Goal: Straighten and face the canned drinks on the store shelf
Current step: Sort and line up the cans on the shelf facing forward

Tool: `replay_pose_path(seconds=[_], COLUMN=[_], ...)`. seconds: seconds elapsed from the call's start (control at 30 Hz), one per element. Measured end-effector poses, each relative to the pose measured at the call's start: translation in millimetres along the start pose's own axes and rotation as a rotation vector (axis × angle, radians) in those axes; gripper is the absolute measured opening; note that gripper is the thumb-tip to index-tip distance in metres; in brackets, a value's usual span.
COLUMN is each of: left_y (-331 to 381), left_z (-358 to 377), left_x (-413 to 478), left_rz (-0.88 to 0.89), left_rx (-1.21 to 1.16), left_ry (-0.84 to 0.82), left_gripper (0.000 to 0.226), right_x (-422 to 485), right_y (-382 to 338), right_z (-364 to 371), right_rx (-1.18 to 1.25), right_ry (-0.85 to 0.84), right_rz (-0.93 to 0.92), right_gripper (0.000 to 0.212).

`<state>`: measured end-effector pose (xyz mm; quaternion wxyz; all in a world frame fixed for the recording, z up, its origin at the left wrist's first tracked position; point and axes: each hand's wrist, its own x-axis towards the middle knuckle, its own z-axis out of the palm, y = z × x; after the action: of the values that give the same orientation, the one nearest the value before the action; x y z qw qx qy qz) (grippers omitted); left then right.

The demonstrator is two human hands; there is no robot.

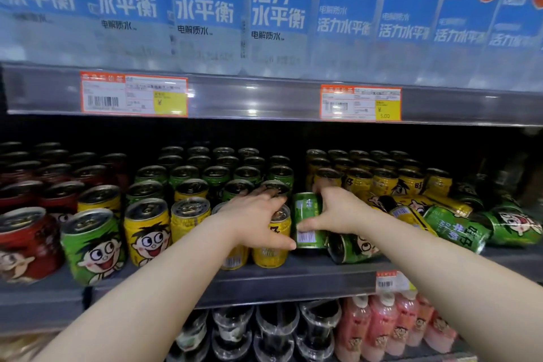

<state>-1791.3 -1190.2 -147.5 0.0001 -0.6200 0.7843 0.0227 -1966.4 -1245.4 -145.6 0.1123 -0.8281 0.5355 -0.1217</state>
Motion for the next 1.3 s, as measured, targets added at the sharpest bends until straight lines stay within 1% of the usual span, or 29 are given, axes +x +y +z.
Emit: replay_pose_path(seconds=[0.07,0.1,0.17,0.23,0.3,0.33,0.37,0.43,0.47,0.5,0.53,0.6,0.7,0.8,0.87,0.93,1.0,1.03,1.1,1.13,1.17,1.2,1.23,1.3], left_y=[1.5,2.0,4.5,12.6,26.5,34.3,41.7,52.4,55.0,55.9,55.3,52.3,49.3,48.2,49.5,55.2,64.4,69.2,76.9,79.2,81.0,82.2,82.9,83.0], left_z=[0.1,-0.1,-0.9,-2.7,-3.5,-2.3,-0.3,4.5,7.2,9.5,11.3,11.5,9.5,9.6,8.5,4.2,-0.4,-2.2,-4.1,-3.9,-2.9,-1.4,0.0,1.3], left_x=[0.3,0.7,2.9,8.0,16.2,21.3,26.5,35.6,39.0,41.4,43.1,44.0,43.7,44.4,44.8,45.5,48.1,50.4,54.2,56.0,57.0,57.7,57.7,57.5], left_rz=[-0.025,-0.041,-0.085,-0.123,-0.133,-0.126,-0.117,-0.109,-0.110,-0.113,-0.119,-0.128,-0.103,-0.106,-0.126,-0.146,-0.137,-0.121,-0.100,-0.100,-0.103,-0.108,-0.112,-0.121], left_rx=[-0.015,-0.026,-0.062,-0.083,-0.044,-0.018,-0.001,0.014,0.031,0.055,0.066,0.021,-0.061,-0.078,-0.069,-0.031,0.009,0.018,0.004,-0.013,-0.026,-0.029,-0.020,0.000], left_ry=[-0.001,0.001,0.001,0.016,0.044,0.053,0.059,0.062,0.062,0.067,0.080,0.112,0.115,0.102,0.089,0.075,0.060,0.054,0.031,0.012,-0.014,-0.038,-0.050,-0.054], left_gripper=[0.096,0.097,0.096,0.095,0.095,0.094,0.094,0.090,0.087,0.083,0.080,0.078,0.077,0.076,0.077,0.079,0.086,0.089,0.090,0.087,0.084,0.081,0.080,0.079], right_x=[-2.3,-2.9,-3.3,-2.6,-3.9,-5.3,-7.5,-13.1,-16.2,-18.1,-19.2,-20.3,-21.0,-18.7,-15.4,-11.0,-3.7,1.2,13.4,20.7,28.0,34.3,39.3,44.5], right_y=[4.4,6.7,13.0,24.0,38.1,45.7,53.0,61.5,62.9,64.3,65.5,70.0,77.8,84.8,85.8,83.2,82.2,83.7,90.7,96.8,102.9,108.2,112.0,113.7], right_z=[2.3,5.4,10.7,5.6,-8.1,-14.8,-20.2,-23.5,-21.6,-17.3,-13.4,-8.8,-16.3,-23.6,-21.5,-18.5,-20.1,-24.6,-36.8,-42.4,-46.4,-48.1,-47.5,-40.9], right_rx=[-0.024,-0.039,-0.027,0.067,0.161,0.132,0.033,-0.252,-0.379,-0.464,-0.498,-0.444,-0.150,0.138,0.245,0.290,0.267,0.253,0.228,0.173,0.080,-0.027,-0.112,-0.188], right_ry=[0.102,0.117,0.091,0.028,-0.036,-0.060,-0.098,-0.213,-0.246,-0.239,-0.203,-0.138,-0.104,-0.063,-0.093,-0.143,-0.205,-0.206,-0.125,-0.079,-0.069,-0.104,-0.168,-0.275], right_rz=[-0.063,-0.110,-0.219,-0.295,-0.303,-0.299,-0.291,-0.288,-0.312,-0.350,-0.391,-0.420,-0.344,-0.261,-0.228,-0.219,-0.246,-0.264,-0.238,-0.212,-0.193,-0.174,-0.151,-0.116], right_gripper=[0.055,0.049,0.040,0.039,0.050,0.060,0.070,0.088,0.091,0.091,0.089,0.089,0.088,0.082,0.081,0.081,0.077,0.070,0.050,0.042,0.039,0.045,0.056,0.078])
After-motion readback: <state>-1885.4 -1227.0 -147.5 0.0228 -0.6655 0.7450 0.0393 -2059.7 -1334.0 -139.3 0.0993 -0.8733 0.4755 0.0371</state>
